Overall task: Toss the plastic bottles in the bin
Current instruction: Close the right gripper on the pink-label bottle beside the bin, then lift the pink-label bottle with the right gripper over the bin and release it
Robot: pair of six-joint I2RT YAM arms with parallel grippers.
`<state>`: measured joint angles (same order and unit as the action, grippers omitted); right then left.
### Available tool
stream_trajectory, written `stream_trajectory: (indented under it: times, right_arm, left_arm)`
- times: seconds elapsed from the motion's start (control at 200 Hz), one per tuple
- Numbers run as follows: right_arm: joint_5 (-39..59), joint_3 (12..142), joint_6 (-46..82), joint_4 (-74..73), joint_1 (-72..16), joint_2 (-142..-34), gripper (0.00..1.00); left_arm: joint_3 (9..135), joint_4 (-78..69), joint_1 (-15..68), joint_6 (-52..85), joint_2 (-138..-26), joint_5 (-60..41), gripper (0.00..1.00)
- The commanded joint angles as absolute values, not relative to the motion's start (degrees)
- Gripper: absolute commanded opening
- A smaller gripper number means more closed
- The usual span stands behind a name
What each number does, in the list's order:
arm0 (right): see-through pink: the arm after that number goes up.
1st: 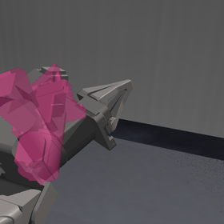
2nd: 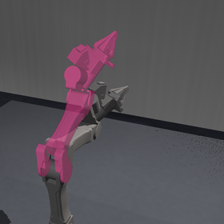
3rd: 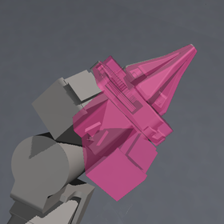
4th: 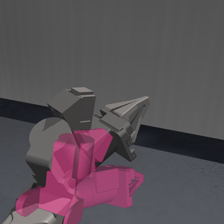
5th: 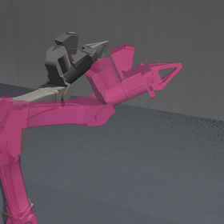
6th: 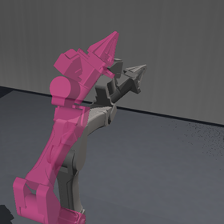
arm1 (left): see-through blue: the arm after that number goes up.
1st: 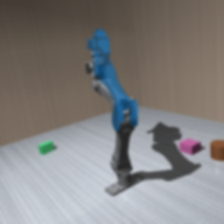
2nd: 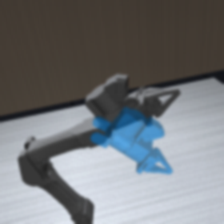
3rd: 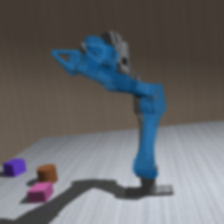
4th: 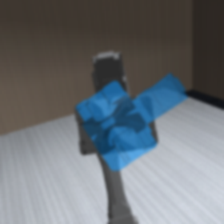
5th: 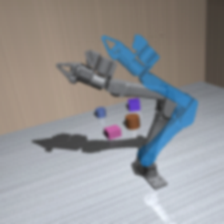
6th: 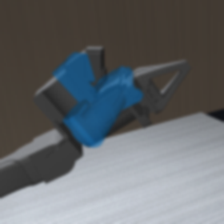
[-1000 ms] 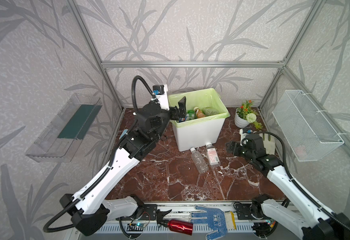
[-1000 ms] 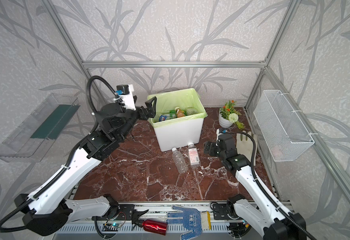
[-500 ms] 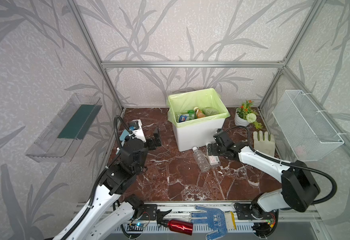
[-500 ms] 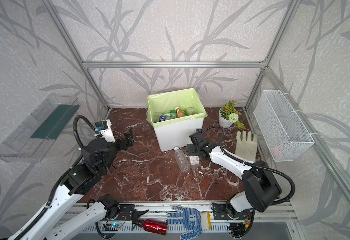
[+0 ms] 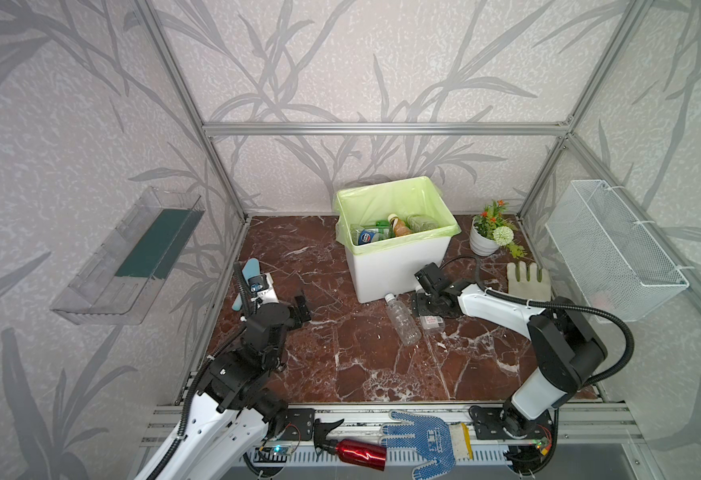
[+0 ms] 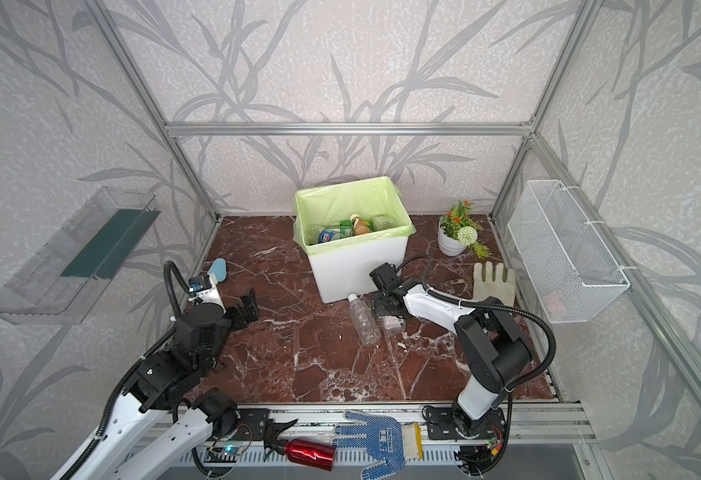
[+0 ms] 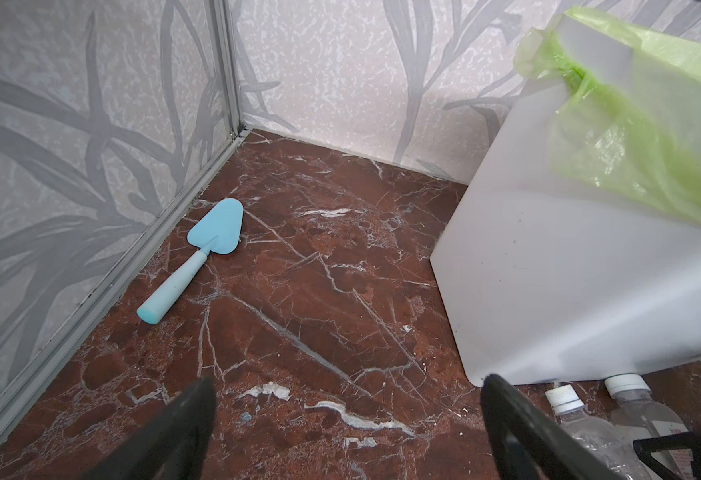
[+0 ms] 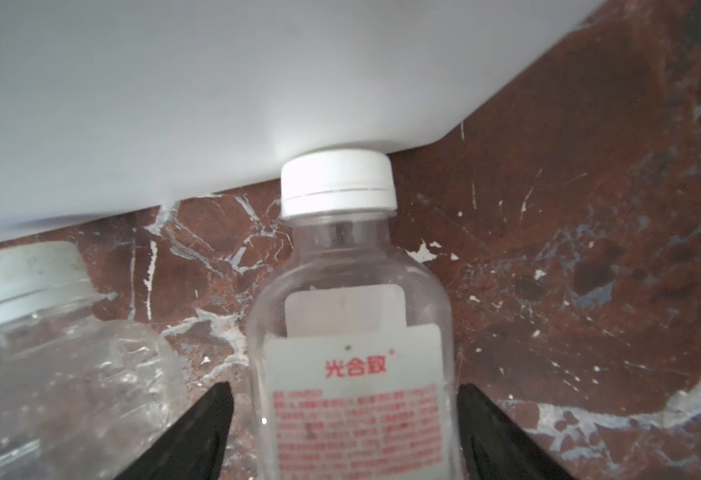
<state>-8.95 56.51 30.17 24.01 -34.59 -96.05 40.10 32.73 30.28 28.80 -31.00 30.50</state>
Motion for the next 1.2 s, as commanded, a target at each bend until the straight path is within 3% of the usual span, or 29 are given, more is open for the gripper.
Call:
stream_trajectory:
  times: [0.0, 0.33, 0.525, 0.705, 0.835, 0.985, 1.195]
  right_arm:
    - [-8.92, 58.88, 30.09, 28.28, -34.86, -97.47, 0.79]
    - [-8.19, 59.46, 29.53, 30.03, -34.57, -98.11, 0.58]
    - [-10.10, 56.85, 29.97, 31.77, -33.49, -83.07, 0.55]
    - [-16.83, 56.02, 24.23, 31.42, -29.90, -59.27, 0.52]
    - [-17.75, 66.20, 17.34, 31.02, -23.00, -48.37, 0.51]
    - [-13.30, 82.31, 12.40, 25.03, -18.11, -51.84, 0.53]
    - [3.85, 94.21, 17.97, 17.94, -22.11, -71.80, 0.55]
  left_arm:
    - [39.38, 34.35, 29.77, 30.99, -31.23, 31.65, 0.99]
    - [38.76, 34.04, 28.69, 31.72, -32.69, 30.23, 0.99]
    - [38.19, 33.40, 27.67, 32.72, -35.18, 28.97, 0.99]
    - [36.97, 31.03, 26.27, 33.79, -38.36, 26.64, 0.99]
    - [36.22, 28.73, 25.27, 34.46, -41.04, 24.39, 0.99]
    - [35.86, 26.35, 25.00, 34.63, -43.90, 21.37, 0.99]
    - [35.02, 25.79, 25.05, 38.10, -44.92, 16.74, 0.99]
